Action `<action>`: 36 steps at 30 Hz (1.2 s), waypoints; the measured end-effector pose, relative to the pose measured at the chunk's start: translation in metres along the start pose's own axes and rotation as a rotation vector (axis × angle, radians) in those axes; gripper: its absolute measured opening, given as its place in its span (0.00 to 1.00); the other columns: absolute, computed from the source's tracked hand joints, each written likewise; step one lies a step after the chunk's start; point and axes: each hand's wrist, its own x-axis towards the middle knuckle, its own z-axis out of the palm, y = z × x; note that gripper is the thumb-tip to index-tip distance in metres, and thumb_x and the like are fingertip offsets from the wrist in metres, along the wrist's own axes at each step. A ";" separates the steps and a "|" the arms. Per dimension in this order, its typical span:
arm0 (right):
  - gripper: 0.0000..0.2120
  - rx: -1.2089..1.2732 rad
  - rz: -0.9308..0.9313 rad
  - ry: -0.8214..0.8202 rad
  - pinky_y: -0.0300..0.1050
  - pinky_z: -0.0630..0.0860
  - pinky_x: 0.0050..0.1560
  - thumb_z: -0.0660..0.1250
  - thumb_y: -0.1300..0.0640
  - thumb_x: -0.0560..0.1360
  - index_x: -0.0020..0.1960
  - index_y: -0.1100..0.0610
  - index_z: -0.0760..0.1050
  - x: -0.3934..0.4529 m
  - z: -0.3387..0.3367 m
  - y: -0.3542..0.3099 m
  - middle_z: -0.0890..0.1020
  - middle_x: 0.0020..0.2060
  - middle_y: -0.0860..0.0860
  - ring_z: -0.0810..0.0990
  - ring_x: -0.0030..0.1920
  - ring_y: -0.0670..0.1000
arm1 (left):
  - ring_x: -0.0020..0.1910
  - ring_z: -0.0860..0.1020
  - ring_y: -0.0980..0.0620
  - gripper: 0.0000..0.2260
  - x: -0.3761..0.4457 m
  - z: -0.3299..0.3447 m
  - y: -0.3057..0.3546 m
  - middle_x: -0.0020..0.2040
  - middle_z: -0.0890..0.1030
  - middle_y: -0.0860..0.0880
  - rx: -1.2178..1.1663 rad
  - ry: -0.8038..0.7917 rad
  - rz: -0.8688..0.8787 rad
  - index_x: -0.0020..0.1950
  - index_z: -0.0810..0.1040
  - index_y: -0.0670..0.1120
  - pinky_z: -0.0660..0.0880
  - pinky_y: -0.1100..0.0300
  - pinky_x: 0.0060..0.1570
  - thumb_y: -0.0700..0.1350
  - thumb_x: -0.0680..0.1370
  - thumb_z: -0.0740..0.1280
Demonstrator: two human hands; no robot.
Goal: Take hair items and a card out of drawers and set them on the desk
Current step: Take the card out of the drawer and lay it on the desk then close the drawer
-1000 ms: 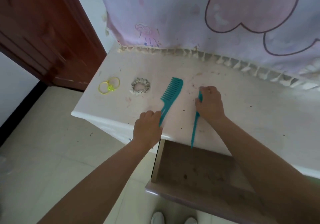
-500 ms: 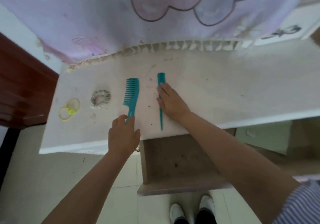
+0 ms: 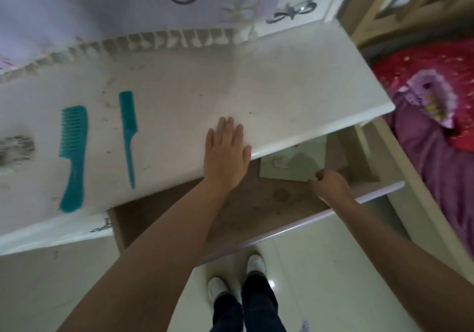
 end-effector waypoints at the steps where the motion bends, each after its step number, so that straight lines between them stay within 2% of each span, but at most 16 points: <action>1: 0.15 0.008 0.048 -0.044 0.50 0.74 0.57 0.63 0.58 0.76 0.58 0.66 0.75 0.010 0.000 0.006 0.79 0.58 0.65 0.76 0.59 0.63 | 0.70 0.68 0.39 0.18 -0.002 0.002 0.006 0.69 0.71 0.36 0.005 0.038 0.121 0.66 0.72 0.38 0.66 0.43 0.68 0.42 0.78 0.61; 3: 0.18 -0.020 0.051 -0.055 0.50 0.75 0.56 0.65 0.55 0.75 0.61 0.66 0.73 0.031 0.000 0.010 0.78 0.59 0.65 0.77 0.59 0.62 | 0.57 0.80 0.38 0.15 -0.014 0.018 0.011 0.56 0.83 0.37 0.031 0.090 0.454 0.54 0.82 0.38 0.77 0.41 0.54 0.39 0.72 0.61; 4: 0.22 -0.045 0.043 -0.046 0.51 0.75 0.57 0.66 0.54 0.75 0.63 0.66 0.70 0.042 -0.001 0.010 0.77 0.60 0.65 0.76 0.59 0.62 | 0.55 0.81 0.39 0.16 -0.025 0.027 0.012 0.55 0.83 0.38 0.031 0.023 0.550 0.53 0.82 0.39 0.78 0.44 0.53 0.39 0.71 0.60; 5: 0.27 -0.065 0.035 -0.030 0.52 0.74 0.59 0.67 0.52 0.74 0.66 0.67 0.66 0.054 -0.001 0.009 0.74 0.62 0.65 0.74 0.61 0.62 | 0.60 0.78 0.40 0.17 -0.034 0.034 0.015 0.60 0.81 0.39 0.002 -0.126 0.556 0.58 0.80 0.39 0.76 0.47 0.58 0.38 0.72 0.60; 7: 0.35 -0.063 0.033 0.024 0.53 0.69 0.65 0.68 0.50 0.74 0.71 0.66 0.58 0.072 -0.001 0.008 0.68 0.68 0.64 0.67 0.66 0.62 | 0.72 0.64 0.43 0.22 -0.043 0.057 0.017 0.72 0.66 0.40 -0.018 -0.428 0.351 0.72 0.64 0.40 0.63 0.52 0.70 0.39 0.77 0.60; 9: 0.36 -0.008 0.057 0.060 0.55 0.66 0.67 0.69 0.51 0.73 0.72 0.65 0.54 0.086 0.001 0.008 0.65 0.69 0.64 0.64 0.69 0.62 | 0.73 0.58 0.44 0.27 -0.036 0.077 0.023 0.75 0.59 0.40 -0.083 -0.493 0.043 0.75 0.53 0.40 0.54 0.54 0.74 0.42 0.79 0.60; 11: 0.36 0.011 0.097 0.057 0.55 0.66 0.67 0.68 0.54 0.74 0.73 0.65 0.52 0.091 0.008 0.008 0.64 0.70 0.65 0.64 0.69 0.63 | 0.72 0.61 0.43 0.27 -0.020 0.090 0.036 0.73 0.63 0.38 -0.301 -0.397 -0.208 0.74 0.55 0.39 0.56 0.55 0.73 0.40 0.78 0.62; 14: 0.35 0.232 0.232 0.061 0.52 0.67 0.67 0.69 0.59 0.73 0.72 0.64 0.53 0.090 0.024 0.008 0.64 0.70 0.64 0.65 0.69 0.61 | 0.68 0.67 0.41 0.20 0.002 0.097 0.057 0.69 0.70 0.37 -0.646 -0.313 -0.378 0.70 0.64 0.38 0.62 0.54 0.70 0.33 0.78 0.60; 19: 0.26 0.545 0.331 0.018 0.51 0.72 0.63 0.71 0.60 0.72 0.67 0.64 0.66 0.084 0.027 0.019 0.73 0.66 0.62 0.73 0.64 0.61 | 0.63 0.73 0.40 0.16 0.014 0.103 0.060 0.65 0.74 0.37 -0.825 -0.303 -0.666 0.66 0.70 0.38 0.70 0.52 0.63 0.32 0.78 0.57; 22: 0.24 0.703 0.335 -0.145 0.53 0.71 0.65 0.70 0.58 0.73 0.65 0.65 0.69 0.076 0.011 0.017 0.74 0.65 0.62 0.73 0.63 0.61 | 0.63 0.73 0.40 0.15 0.000 0.093 0.052 0.65 0.75 0.38 -0.854 -0.296 -0.714 0.66 0.71 0.38 0.71 0.54 0.61 0.34 0.80 0.58; 24: 0.25 0.701 0.326 -0.198 0.54 0.70 0.64 0.70 0.57 0.73 0.65 0.66 0.68 0.063 -0.004 0.014 0.73 0.66 0.62 0.73 0.64 0.62 | 0.61 0.75 0.40 0.13 -0.014 0.081 0.052 0.63 0.77 0.38 -0.824 -0.373 -0.658 0.64 0.73 0.38 0.72 0.56 0.57 0.39 0.81 0.59; 26: 0.21 0.680 0.273 -0.181 0.54 0.73 0.59 0.70 0.58 0.73 0.62 0.66 0.70 0.046 -0.021 0.020 0.77 0.61 0.62 0.77 0.58 0.61 | 0.56 0.78 0.42 0.13 -0.029 0.071 0.056 0.58 0.80 0.38 -0.765 -0.512 -0.567 0.60 0.76 0.37 0.71 0.61 0.48 0.43 0.81 0.61; 28: 0.16 0.627 0.191 -0.160 0.46 0.74 0.49 0.69 0.58 0.74 0.58 0.66 0.74 0.023 -0.035 0.028 0.80 0.52 0.57 0.78 0.48 0.57 | 0.44 0.79 0.48 0.12 -0.042 0.061 0.059 0.51 0.82 0.39 -0.777 -0.608 -0.543 0.56 0.77 0.36 0.71 0.66 0.38 0.44 0.80 0.62; 31: 0.16 0.530 0.115 -0.158 0.38 0.74 0.32 0.67 0.55 0.76 0.58 0.64 0.74 -0.011 -0.047 0.039 0.77 0.45 0.55 0.76 0.44 0.54 | 0.28 0.70 0.58 0.07 -0.053 0.041 0.061 0.33 0.75 0.48 -0.905 -0.714 -0.607 0.48 0.77 0.38 0.69 0.73 0.23 0.41 0.80 0.63; 33: 0.14 0.489 0.050 -0.131 0.35 0.72 0.22 0.66 0.54 0.76 0.57 0.63 0.75 -0.030 -0.054 0.044 0.78 0.44 0.55 0.77 0.41 0.54 | 0.27 0.71 0.59 0.06 -0.061 0.025 0.058 0.30 0.75 0.51 -0.959 -0.797 -0.596 0.42 0.76 0.43 0.69 0.75 0.20 0.39 0.79 0.65; 36: 0.07 0.562 -0.046 -0.043 0.34 0.74 0.23 0.67 0.54 0.75 0.49 0.58 0.76 -0.050 -0.067 0.041 0.80 0.36 0.51 0.78 0.33 0.49 | 0.31 0.79 0.61 0.10 -0.072 -0.006 0.050 0.31 0.84 0.57 -1.140 -0.859 -0.521 0.42 0.79 0.47 0.75 0.77 0.26 0.34 0.78 0.65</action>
